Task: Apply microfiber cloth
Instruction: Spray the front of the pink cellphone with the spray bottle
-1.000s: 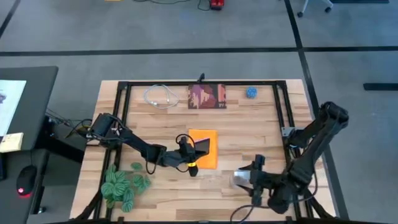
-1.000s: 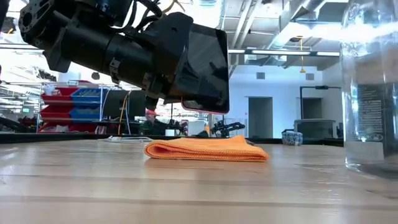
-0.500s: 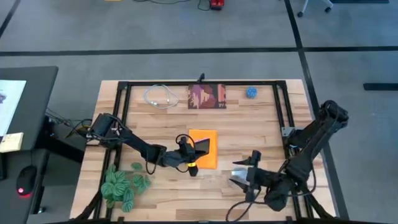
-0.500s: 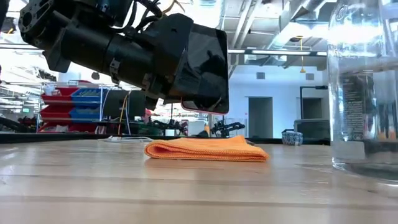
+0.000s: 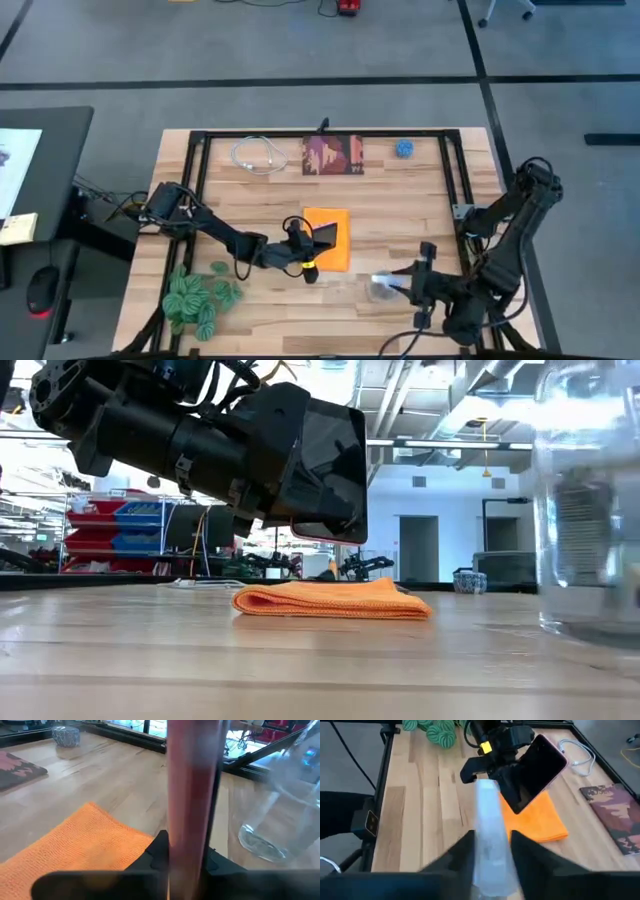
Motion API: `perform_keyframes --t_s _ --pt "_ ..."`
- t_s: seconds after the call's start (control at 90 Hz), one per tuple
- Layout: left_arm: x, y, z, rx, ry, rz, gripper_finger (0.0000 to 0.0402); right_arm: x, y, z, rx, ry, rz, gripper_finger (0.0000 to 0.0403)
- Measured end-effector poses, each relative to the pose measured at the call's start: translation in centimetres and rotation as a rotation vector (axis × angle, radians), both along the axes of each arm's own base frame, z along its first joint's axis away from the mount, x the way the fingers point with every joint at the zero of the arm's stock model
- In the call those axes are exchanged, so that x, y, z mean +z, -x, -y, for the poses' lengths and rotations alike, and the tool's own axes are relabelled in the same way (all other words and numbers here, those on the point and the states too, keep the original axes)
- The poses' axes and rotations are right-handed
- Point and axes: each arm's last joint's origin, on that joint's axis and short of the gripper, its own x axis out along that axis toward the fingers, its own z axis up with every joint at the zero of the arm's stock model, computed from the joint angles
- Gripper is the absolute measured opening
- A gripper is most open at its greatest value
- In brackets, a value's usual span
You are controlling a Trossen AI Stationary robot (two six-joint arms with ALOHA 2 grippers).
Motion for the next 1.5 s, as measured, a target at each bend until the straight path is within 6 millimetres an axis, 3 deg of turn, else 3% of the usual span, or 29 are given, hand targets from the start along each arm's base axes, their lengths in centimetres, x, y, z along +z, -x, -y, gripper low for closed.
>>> perform_keyframes --t_s 0.133,0.4,0.522,0.622,0.7,1.167,1.289,1.4,1.5 --pt "0.0 0.0 0.0 -0.001 -0.003 0.000 0.0011 0.0 -0.1 0.1 -0.011 -0.015 -0.001 0.0056" --pt "0.0 0.0 -0.1 0.041 -0.019 0.004 0.0011 1.8 -0.1 0.7 -0.216 -0.200 0.083 0.0056" --pt "0.0 0.1 -0.1 0.048 -0.039 0.000 0.0011 1.0 -0.9 0.3 -0.266 -0.179 0.100 0.0052" --pt "0.0 0.1 0.0 0.045 -0.045 -0.002 0.0011 0.5 -1.3 0.0 -0.315 -0.175 0.141 0.0001" --pt "0.0 0.1 0.0 0.045 -0.045 -0.002 0.0011 0.0 -1.8 -0.2 -0.346 -0.151 0.155 0.0005" --pt "0.1 0.1 0.1 0.045 -0.050 0.004 0.0011 0.4 -2.2 -2.3 -0.221 -0.085 0.140 0.0000" --pt "0.1 0.1 0.1 0.045 -0.051 0.003 0.0011 0.6 -2.1 -2.5 -0.167 -0.026 0.120 0.0028" --pt "0.1 0.1 0.1 0.044 -0.051 0.004 0.0011 1.5 -1.9 -2.3 -0.113 -0.021 0.090 0.0080" --pt "0.1 0.1 0.1 0.044 -0.051 0.003 0.0011 2.3 -1.4 -2.0 -0.030 -0.074 -0.037 0.0128"
